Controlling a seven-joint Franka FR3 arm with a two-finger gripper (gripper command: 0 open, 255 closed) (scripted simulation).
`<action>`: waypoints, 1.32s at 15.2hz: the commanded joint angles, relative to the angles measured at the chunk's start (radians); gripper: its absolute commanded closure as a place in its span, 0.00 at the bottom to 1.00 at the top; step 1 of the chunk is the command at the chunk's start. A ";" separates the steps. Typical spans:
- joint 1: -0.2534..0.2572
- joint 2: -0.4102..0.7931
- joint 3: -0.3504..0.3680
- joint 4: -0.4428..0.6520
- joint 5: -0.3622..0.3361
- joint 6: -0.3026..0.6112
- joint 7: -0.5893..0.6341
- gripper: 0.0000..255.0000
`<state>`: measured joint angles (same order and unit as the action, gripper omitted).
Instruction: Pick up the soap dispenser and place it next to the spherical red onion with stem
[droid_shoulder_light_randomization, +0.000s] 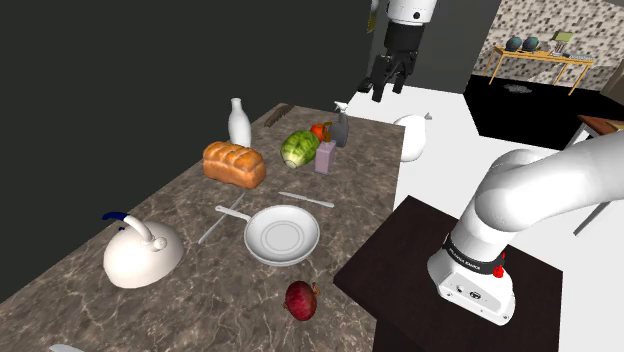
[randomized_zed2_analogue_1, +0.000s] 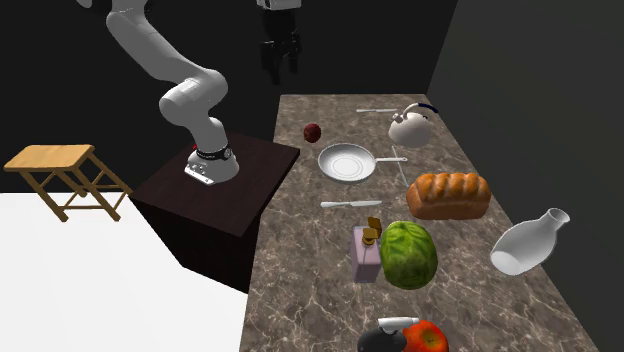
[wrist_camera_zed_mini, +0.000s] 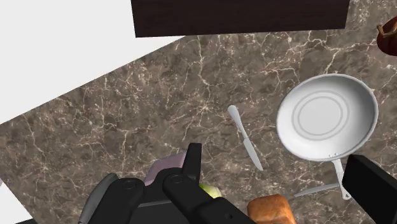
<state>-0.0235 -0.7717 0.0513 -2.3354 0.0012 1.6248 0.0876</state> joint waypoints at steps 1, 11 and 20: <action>0.000 0.000 0.000 0.000 0.000 0.000 0.000 0.00; -0.031 0.345 -0.106 0.103 -0.025 0.199 -0.127 0.00; -0.053 0.692 -0.176 0.307 0.009 0.298 -0.245 0.00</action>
<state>-0.0727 -0.1235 -0.1168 -2.0645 0.0044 1.9198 -0.1410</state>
